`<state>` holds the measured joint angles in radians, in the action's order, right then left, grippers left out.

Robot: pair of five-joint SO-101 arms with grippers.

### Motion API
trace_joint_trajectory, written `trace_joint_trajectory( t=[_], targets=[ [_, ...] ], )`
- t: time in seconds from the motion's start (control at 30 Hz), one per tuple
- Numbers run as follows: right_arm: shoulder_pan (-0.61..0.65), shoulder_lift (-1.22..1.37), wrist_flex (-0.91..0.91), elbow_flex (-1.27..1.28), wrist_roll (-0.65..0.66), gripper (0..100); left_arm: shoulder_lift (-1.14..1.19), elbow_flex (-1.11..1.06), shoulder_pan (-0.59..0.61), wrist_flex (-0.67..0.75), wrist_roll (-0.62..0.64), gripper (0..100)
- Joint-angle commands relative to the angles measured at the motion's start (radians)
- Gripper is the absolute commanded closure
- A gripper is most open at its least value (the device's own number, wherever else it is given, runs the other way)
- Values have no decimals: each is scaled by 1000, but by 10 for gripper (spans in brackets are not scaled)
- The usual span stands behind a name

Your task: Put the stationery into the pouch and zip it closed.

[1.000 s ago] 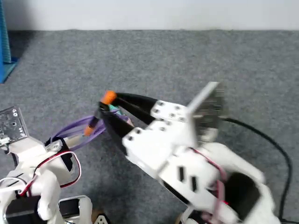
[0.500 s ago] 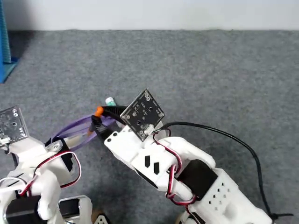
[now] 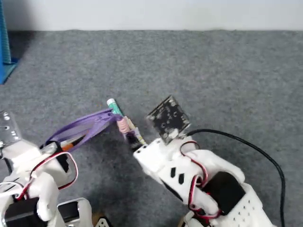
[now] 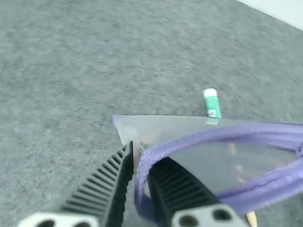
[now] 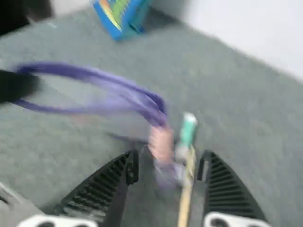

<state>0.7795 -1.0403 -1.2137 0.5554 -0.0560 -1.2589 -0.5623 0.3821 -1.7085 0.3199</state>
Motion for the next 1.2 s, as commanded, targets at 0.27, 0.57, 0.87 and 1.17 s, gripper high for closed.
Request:
trace_joint_trajectory(
  t=[0.27, 0.57, 0.87, 1.17],
  targets=[
    [-94, 255, 50, 173, -31, 825, 8, 81, 187, 0, 11, 988],
    [-94, 607, 406, 175, -21, 826, 8, 81, 219, -2, 6, 988],
    [-151, 891, 676, 170, 57, 827, 8, 79, 232, -2, -14, 988],
    [-160, 1050, 716, 52, 64, 827, 6, 79, 227, -15, -12, 988]
  ],
)
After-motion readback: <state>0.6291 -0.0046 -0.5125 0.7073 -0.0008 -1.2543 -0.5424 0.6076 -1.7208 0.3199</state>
